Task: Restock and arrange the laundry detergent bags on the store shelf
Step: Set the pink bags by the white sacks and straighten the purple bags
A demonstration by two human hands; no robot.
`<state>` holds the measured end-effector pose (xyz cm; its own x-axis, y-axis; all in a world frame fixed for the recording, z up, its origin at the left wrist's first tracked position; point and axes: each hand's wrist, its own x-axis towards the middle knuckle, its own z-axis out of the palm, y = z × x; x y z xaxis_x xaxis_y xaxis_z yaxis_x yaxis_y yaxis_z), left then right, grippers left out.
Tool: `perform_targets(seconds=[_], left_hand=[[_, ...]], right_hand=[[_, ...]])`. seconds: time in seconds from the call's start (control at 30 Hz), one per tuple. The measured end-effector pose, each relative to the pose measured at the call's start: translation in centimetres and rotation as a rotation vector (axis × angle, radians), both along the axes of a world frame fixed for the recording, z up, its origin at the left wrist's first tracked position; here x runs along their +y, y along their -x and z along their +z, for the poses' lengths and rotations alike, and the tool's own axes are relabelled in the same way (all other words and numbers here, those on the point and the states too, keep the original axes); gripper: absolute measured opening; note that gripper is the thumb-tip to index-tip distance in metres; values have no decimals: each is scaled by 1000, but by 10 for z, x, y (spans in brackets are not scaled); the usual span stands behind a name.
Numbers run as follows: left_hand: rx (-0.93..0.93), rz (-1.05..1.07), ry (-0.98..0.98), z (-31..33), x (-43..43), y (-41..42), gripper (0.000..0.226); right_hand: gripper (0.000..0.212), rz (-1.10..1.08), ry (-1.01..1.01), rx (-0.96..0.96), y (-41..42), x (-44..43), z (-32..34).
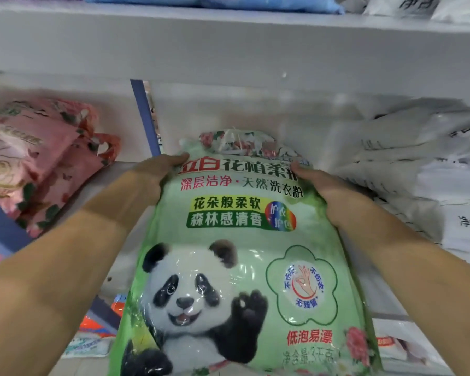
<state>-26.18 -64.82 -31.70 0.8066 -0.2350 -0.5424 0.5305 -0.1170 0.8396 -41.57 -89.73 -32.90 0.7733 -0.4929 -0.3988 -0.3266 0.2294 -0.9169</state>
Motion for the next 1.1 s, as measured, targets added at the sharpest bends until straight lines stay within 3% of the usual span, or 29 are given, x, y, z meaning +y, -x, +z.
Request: perform_targets(seconds=[0.07,0.13,0.2,0.27,0.37,0.47,0.53,0.6,0.67,0.73,0.8,0.9,1.0,1.1], left_hand=[[-54,88,68,2,3,-5,50],[-180,204,168,6,7,-6,58],[-304,315,249,12,6,-1,46],[-482,448,256,8,1,12,17],[-639,419,197,7,-4,28,27],[-636,351,49,-5,1,26,31],[-596,415,103,4,-4,16,33],[-518,456,128,-2,-5,9,37],[-451,476,148,-1,-5,8,33],[-398,374,40,-7,-2,7,21],[-224,107,35,-8,6,17,32],[-37,-234,-65,-3,18,31,42],[-23,-254,-86,3,21,42,42],[-88,-122,-24,10,21,45,51]], right_hand=[[41,-48,-20,-14,-1,-5,5],[43,-73,-8,-146,5,-13,16],[53,-59,45,-223,4,-16,25],[68,-111,55,-206,4,-16,19],[90,-134,122,-142,-1,-10,15],[81,-188,189,-94,-3,-11,5],[80,-178,204,-95,-15,-13,6],[61,-147,202,-129,-5,-7,6],[42,-104,112,-162,-5,-4,12],[32,-47,-8,-152,2,3,11],[36,10,-91,-78,4,3,8],[51,188,-54,28,21,0,-1],[47,388,12,141,32,4,2],[40,264,-9,59,29,3,13]])
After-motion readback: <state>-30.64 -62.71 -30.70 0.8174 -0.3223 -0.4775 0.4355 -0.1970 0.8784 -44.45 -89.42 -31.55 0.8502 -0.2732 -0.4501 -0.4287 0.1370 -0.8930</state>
